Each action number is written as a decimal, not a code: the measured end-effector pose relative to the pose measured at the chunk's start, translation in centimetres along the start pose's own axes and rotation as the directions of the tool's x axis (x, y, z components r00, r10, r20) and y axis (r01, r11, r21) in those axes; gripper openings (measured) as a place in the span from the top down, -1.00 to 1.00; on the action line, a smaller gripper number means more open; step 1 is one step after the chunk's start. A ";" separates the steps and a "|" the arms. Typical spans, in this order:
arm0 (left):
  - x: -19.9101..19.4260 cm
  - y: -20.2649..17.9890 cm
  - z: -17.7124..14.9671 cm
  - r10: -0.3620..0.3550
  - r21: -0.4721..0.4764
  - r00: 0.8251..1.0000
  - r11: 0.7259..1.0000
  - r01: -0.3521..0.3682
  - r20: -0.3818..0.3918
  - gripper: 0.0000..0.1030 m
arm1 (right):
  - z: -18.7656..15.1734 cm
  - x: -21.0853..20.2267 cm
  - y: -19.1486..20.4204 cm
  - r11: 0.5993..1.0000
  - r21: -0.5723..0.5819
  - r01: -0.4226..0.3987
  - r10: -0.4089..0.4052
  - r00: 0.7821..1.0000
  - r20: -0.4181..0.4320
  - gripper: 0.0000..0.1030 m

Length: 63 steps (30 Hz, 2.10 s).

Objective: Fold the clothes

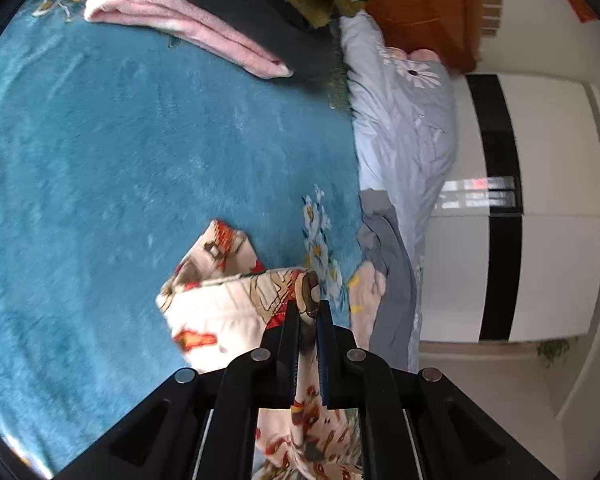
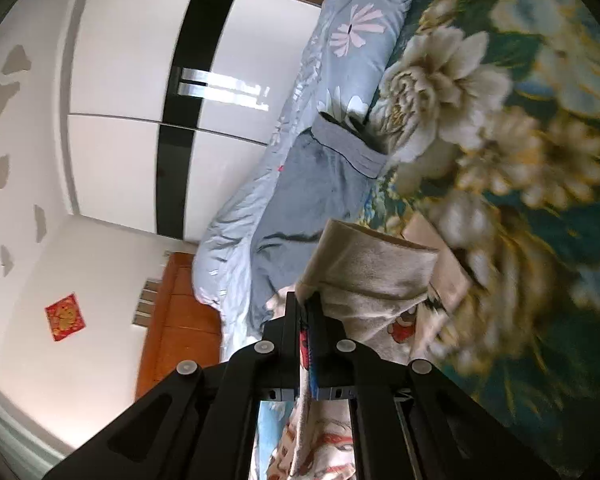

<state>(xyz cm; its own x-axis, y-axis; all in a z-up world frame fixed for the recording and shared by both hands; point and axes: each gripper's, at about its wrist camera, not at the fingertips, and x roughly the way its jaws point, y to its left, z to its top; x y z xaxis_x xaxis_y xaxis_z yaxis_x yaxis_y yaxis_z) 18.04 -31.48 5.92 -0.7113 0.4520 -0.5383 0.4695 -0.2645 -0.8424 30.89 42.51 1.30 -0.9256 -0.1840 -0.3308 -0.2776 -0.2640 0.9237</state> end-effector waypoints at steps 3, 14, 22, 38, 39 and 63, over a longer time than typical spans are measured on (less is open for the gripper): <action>2.8 0.0 2.2 0.044 -0.036 0.999 0.998 -0.044 -0.004 0.84 | 1.5 3.8 0.0 0.998 0.020 0.061 -0.061 0.998 -0.012 0.94; 10.8 3.4 6.0 0.169 -0.079 0.984 0.982 -0.173 -0.057 0.84 | 3.4 11.3 -1.7 0.960 0.002 0.280 -0.280 0.959 -0.054 0.94; 11.2 3.5 4.8 0.096 -0.009 0.987 0.995 -0.098 -0.127 0.16 | 3.0 11.6 0.7 0.910 -0.138 0.390 -0.399 0.916 -0.040 0.93; 7.6 -0.2 -1.9 0.280 0.459 0.960 0.857 -0.236 -0.029 -0.29 | 2.0 8.6 1.6 0.852 -0.276 0.444 -0.464 0.886 -0.009 0.33; 7.8 0.0 -2.2 0.297 0.471 0.955 0.845 -0.251 -0.024 -0.29 | 2.0 8.7 0.6 0.850 -0.258 0.458 -0.479 0.878 -0.017 0.33; 7.6 2.1 -4.1 0.333 0.465 0.941 0.843 -0.272 -0.053 -0.29 | 1.0 5.0 -1.9 0.928 -0.113 0.355 -0.352 0.935 0.039 0.92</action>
<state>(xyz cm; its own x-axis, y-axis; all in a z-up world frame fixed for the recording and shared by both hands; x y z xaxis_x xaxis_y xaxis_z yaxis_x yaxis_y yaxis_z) 15.75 -25.13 0.19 -0.4851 0.3828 -0.7862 0.3459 -0.7418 -0.5745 26.49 43.05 -1.96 -0.7777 -0.0421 -0.6273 -0.5568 -0.4172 0.7183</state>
